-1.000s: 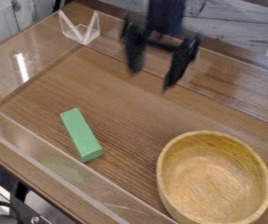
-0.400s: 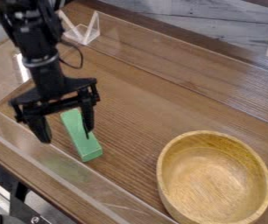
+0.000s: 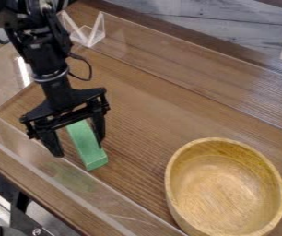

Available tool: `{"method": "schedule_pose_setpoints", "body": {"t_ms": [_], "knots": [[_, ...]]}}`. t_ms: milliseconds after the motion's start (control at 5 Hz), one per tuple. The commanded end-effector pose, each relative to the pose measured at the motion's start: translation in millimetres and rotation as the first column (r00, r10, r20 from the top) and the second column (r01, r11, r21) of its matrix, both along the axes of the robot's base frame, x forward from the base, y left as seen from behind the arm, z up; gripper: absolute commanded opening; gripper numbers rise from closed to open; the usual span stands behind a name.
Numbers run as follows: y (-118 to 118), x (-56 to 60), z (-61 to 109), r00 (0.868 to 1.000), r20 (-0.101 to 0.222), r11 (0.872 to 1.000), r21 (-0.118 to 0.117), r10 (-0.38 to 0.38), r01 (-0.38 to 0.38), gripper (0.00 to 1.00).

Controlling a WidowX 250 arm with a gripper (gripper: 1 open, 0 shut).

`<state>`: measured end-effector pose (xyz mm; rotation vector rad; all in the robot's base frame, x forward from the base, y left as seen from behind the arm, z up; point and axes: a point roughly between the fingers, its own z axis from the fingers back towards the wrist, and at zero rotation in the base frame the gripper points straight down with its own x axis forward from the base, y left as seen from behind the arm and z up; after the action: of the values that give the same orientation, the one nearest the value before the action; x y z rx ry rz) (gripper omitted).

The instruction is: Put the green block in the brown bowl

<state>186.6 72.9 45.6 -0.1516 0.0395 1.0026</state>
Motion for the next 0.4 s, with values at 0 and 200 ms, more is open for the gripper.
{"method": "schedule_pose_setpoints", "body": {"t_ms": [0,200], "knots": [[3.5,10.9,1.1,0.999,0.031,1.0,0.013,0.012,-0.012,1.0],[3.5,14.7,-2.6,0.999,0.031,1.0,0.011,0.014,-0.015,1.0]]}}
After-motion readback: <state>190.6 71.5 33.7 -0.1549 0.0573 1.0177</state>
